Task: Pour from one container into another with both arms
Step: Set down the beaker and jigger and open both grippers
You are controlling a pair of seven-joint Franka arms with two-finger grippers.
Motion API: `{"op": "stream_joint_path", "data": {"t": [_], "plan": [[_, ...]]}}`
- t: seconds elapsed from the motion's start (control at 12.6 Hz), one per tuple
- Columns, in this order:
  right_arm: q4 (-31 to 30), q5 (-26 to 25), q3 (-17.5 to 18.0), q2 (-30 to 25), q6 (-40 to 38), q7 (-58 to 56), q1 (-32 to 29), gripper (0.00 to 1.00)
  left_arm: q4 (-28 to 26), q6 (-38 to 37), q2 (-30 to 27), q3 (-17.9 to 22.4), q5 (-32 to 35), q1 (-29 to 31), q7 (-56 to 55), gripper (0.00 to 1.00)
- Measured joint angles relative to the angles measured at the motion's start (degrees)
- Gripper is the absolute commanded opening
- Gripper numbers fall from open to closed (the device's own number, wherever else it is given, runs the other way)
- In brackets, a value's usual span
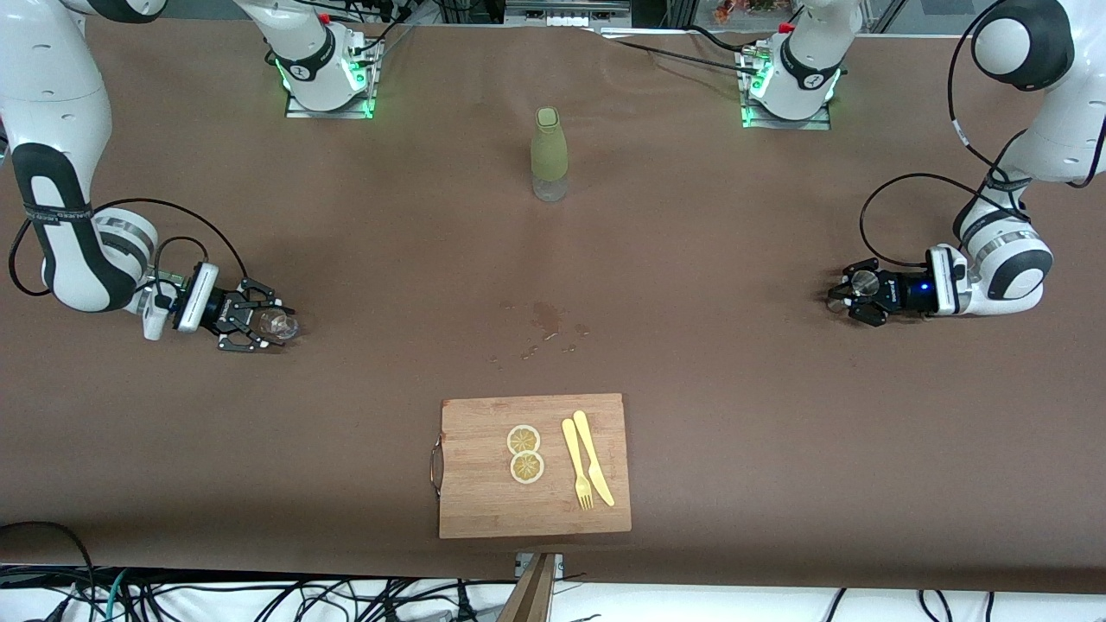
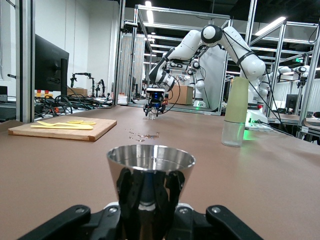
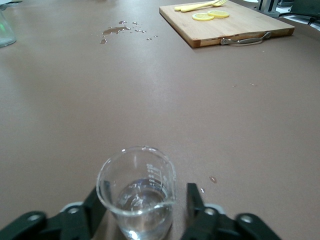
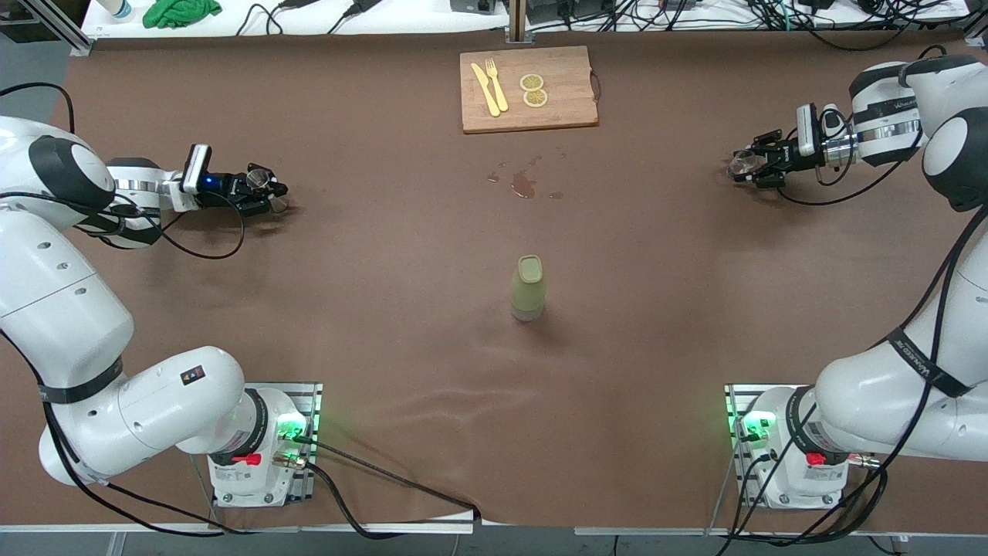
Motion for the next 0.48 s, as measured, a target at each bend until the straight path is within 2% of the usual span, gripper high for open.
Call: {"op": "stream_joint_path", "data": {"t": [0.08,0.16,0.32,0.48], "plan": [[0.03,0.01,-0.07,0.0,0.01,0.09,-0.05,1.0,0.01,-0.04,0.18,0.02,0.0,0.01,0.59,0.56],[0.13,-0.01,-0.38,-0.02,0.0,0.18,-0.08,1.0,0.05,-0.08,0.34,0.02,0.0,0.01,0.78,1.0],[0.76,-1.74,-2.11,-0.31,-0.5,0.89,-0.1,1.0,0.07,-0.13,0.65,0.18,0.0,0.01,0.93,1.0],[1.83,-8.06,-4.11,-2.35,-1.15,5.1,-0.4,1.0,0.14,-0.19,0.87,0.77,0.0,0.03,1.06,1.0]]}}
